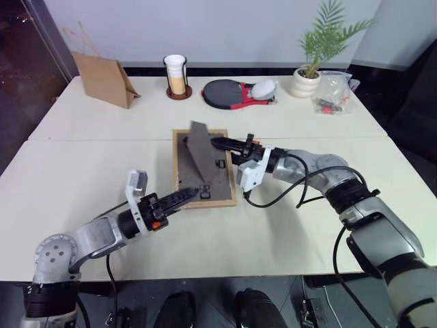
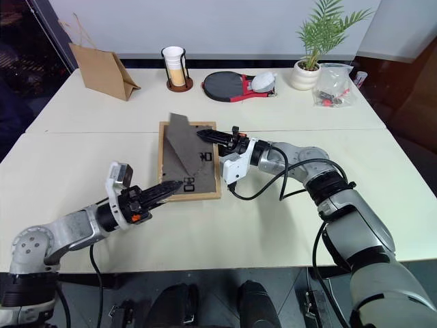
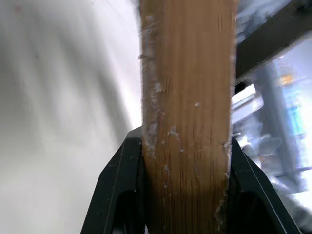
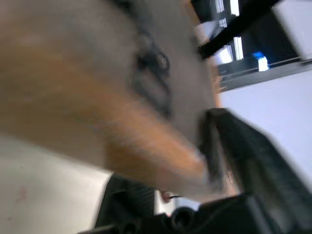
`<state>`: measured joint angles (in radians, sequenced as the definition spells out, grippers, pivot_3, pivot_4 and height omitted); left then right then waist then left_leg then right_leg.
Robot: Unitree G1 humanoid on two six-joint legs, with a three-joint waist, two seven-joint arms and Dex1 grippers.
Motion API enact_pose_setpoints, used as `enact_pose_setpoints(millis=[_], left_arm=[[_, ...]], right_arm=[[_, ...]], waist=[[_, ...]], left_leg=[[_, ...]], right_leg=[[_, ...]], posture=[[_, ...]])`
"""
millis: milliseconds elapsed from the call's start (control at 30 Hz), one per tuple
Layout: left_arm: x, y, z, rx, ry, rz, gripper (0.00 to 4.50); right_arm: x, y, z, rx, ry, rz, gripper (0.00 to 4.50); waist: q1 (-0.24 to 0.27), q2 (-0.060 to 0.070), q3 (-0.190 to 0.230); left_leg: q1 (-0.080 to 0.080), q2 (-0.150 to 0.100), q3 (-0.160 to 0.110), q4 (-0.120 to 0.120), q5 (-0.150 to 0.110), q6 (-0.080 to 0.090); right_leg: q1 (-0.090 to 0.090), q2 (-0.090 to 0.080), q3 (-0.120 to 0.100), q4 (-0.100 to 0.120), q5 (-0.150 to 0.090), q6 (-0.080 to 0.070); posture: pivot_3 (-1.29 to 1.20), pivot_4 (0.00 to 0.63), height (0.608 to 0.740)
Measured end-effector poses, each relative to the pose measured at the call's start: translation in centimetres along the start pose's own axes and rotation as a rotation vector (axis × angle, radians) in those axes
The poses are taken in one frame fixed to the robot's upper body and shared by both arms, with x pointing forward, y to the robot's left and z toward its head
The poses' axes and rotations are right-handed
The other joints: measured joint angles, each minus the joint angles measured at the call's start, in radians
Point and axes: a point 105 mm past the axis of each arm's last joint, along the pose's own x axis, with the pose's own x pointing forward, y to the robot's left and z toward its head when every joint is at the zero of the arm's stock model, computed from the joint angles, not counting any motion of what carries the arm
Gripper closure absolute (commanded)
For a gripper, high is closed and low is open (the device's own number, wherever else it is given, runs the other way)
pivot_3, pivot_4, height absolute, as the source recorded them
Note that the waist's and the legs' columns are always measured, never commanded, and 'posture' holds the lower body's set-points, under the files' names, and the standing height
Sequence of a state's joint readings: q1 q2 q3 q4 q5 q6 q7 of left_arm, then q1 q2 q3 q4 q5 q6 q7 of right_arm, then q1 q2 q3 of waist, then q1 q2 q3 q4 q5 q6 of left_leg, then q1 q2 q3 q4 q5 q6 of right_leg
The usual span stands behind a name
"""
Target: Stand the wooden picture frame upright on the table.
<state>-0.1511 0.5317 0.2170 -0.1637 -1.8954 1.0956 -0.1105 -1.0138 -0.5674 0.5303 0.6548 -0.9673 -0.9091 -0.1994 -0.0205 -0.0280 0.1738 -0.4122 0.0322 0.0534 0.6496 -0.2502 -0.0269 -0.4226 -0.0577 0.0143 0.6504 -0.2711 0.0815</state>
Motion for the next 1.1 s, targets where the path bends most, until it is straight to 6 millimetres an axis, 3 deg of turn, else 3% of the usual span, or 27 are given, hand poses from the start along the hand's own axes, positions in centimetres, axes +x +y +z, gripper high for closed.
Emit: enact_pose_setpoints(millis=[33,267,400,467,533,600,700,800,933,1100], left_arm=[[0.0,-0.1,0.1,0.001,-0.005,-0.006,3.42],[-1.3,0.2,0.6,0.125,0.041,0.106,0.06],[-3.1,-0.7,0.8,0.379,0.125,0.171,0.06],[-4.6,-1.4,1.4,0.591,0.194,0.224,0.06],[-6.1,-0.5,1.5,0.683,0.259,0.303,0.06],[-6.6,0.0,2.0,0.728,0.264,0.325,0.06],[-6.9,-0.3,3.7,0.799,0.222,0.350,0.06],[-7.0,-0.5,3.8,0.847,0.230,0.353,0.06],[-7.0,-0.1,3.4,0.870,0.244,0.365,0.06],[-6.5,-0.6,3.5,0.913,0.253,0.349,0.06]], right_arm=[[0.1,-0.2,-0.1,-0.008,-0.003,-0.002,3.30],[-0.1,0.9,0.0,0.072,-0.020,0.081,3.30],[-0.4,1.0,0.4,0.154,-0.048,0.135,3.30],[-0.6,1.4,0.4,0.257,-0.045,0.201,3.30],[-0.8,0.6,-0.3,0.434,-0.006,0.199,3.30],[-1.3,0.5,-0.7,0.647,0.016,0.245,3.30],[-1.9,0.8,0.5,1.094,-0.061,0.395,3.30],[-2.5,0.8,1.2,1.376,-0.145,0.495,3.30],[-2.3,0.9,1.0,1.560,-0.184,0.559,3.30],[-0.5,2.3,1.1,1.695,-0.200,0.621,3.30]], waist=[[0.001,0.000,0.000],[0.000,0.000,0.001],[-0.005,-0.001,0.001],[-0.009,0.000,0.001],[-0.015,0.003,0.003],[-0.013,0.002,0.003],[-0.013,0.002,0.003],[-0.018,0.003,0.003],[-0.024,0.003,0.003],[-0.024,0.003,0.004]], left_leg=[[0.000,0.000,0.000,0.000,0.000,0.000],[0.002,0.000,0.000,0.000,-0.001,0.002],[0.002,0.000,0.000,-0.001,-0.001,0.002],[0.003,0.001,0.000,-0.002,-0.002,0.003],[0.005,0.002,-0.001,-0.002,-0.003,0.005],[0.005,0.003,-0.003,-0.002,-0.003,0.005],[0.005,0.003,-0.005,-0.001,-0.003,0.006],[0.005,0.002,-0.005,-0.002,-0.004,0.006],[0.004,0.002,-0.005,-0.004,-0.004,0.006],[0.003,0.002,-0.004,-0.005,-0.003,0.005]], right_leg=[[0.000,0.000,0.000,0.000,0.000,0.000],[0.003,0.002,0.000,0.000,0.000,0.000],[0.003,0.004,0.000,-0.001,0.000,0.000],[0.004,0.005,-0.001,-0.001,0.000,0.000],[0.006,0.005,-0.001,-0.001,0.000,-0.001],[0.008,0.004,-0.003,-0.002,0.000,-0.001],[0.008,-0.001,-0.006,-0.001,0.000,0.000],[0.008,-0.003,-0.007,-0.001,0.000,-0.001],[0.005,-0.003,-0.006,-0.001,-0.001,-0.002],[0.003,-0.003,-0.006,-0.001,-0.001,-0.002]], posture=[[0.00,0.150,0.740],[0.00,0.150,0.740],[0.00,0.150,0.740],[0.00,0.150,0.740],[0.00,0.150,0.740],[0.00,0.150,0.740],[0.00,0.150,0.740],[0.00,0.150,0.740],[0.00,0.150,0.740],[0.00,0.150,0.740]])
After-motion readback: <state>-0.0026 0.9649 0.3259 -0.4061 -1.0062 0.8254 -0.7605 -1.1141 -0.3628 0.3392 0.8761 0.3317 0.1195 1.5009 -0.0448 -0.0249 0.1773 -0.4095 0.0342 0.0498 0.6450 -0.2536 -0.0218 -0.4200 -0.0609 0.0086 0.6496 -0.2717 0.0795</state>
